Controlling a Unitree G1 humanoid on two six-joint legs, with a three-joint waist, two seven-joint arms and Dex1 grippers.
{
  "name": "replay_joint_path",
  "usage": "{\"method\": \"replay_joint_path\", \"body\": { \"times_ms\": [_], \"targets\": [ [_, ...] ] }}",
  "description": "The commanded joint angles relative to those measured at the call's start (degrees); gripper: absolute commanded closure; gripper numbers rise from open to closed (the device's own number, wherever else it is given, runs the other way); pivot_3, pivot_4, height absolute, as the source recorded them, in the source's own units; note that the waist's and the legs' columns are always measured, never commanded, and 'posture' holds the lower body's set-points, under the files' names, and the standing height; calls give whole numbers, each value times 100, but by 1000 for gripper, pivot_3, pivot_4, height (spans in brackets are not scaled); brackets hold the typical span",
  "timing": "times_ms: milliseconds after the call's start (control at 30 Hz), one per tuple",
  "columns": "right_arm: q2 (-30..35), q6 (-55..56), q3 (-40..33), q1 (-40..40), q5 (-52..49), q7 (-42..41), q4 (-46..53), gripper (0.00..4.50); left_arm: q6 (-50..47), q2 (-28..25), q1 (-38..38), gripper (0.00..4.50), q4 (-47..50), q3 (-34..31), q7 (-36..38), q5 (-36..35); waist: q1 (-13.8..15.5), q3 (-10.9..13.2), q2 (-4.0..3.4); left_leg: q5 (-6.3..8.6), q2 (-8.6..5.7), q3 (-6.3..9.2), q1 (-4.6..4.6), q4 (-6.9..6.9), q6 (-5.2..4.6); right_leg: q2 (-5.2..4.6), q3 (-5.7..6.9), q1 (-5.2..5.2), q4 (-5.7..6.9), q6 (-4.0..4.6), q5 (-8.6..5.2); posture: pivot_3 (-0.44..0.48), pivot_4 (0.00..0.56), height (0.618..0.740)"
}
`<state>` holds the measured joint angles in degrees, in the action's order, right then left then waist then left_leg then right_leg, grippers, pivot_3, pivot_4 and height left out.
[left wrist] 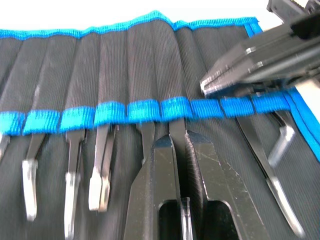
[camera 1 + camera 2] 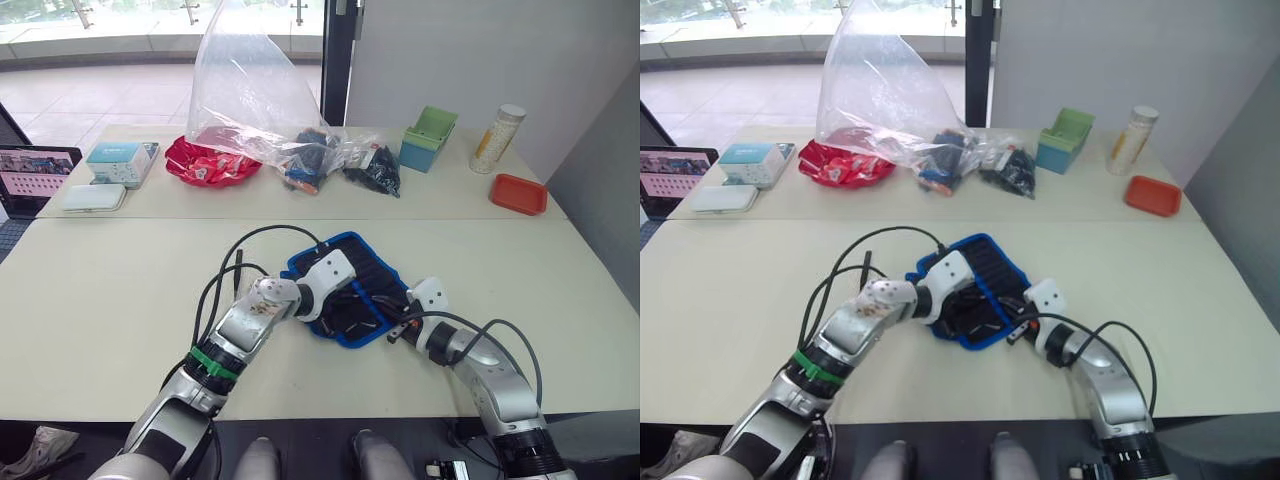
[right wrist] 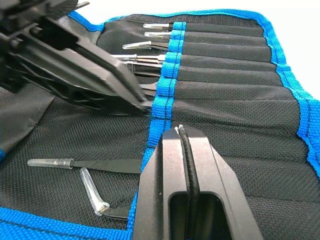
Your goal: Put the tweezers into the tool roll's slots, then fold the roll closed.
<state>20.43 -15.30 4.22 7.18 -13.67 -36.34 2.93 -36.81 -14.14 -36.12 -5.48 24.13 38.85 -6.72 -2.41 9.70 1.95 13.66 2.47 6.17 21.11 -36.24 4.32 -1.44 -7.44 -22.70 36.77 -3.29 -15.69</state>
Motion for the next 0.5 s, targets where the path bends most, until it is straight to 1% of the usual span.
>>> {"method": "replay_joint_path", "body": {
  "times_ms": [33,167,233,333,433,500],
  "targets": [
    [7,-345,348,-271,154,-81,-283,4500,262,226,-153,4429,-91,59,-55,137,2,0,0,0,0,1,-2,-1,0,0,1,3,0,0,0,0,150,740],
    [9,-337,361,-271,165,-79,-298,4500,226,341,-86,4429,-39,-100,-160,156,10,0,0,0,-5,8,-6,-9,0,-1,2,17,-1,-3,0,0,150,740],
    [21,-338,369,-273,183,-82,-309,4500,156,305,-44,3679,79,-185,-126,119,8,0,-1,0,-7,12,-5,-13,0,-2,2,20,-1,-5,0,0,150,740],
    [57,-364,394,-255,236,-96,-312,4500,-35,88,3,2746,414,-215,27,98,-4,0,-1,0,-7,13,-5,-13,0,-2,2,20,0,-5,0,0,150,740],
    [61,-346,378,-182,324,-15,-417,4500,-427,-230,63,1781,966,-449,146,-77,-29,0,-2,0,-6,13,-5,-12,0,-1,2,19,1,-5,1,0,150,740],
    [66,-322,379,-136,351,-5,-499,4500,-583,-330,109,1105,1201,-718,128,-272,-48,-1,-3,0,-4,14,-5,-8,0,0,2,16,2,-5,1,0,150,740]
  ]
}}
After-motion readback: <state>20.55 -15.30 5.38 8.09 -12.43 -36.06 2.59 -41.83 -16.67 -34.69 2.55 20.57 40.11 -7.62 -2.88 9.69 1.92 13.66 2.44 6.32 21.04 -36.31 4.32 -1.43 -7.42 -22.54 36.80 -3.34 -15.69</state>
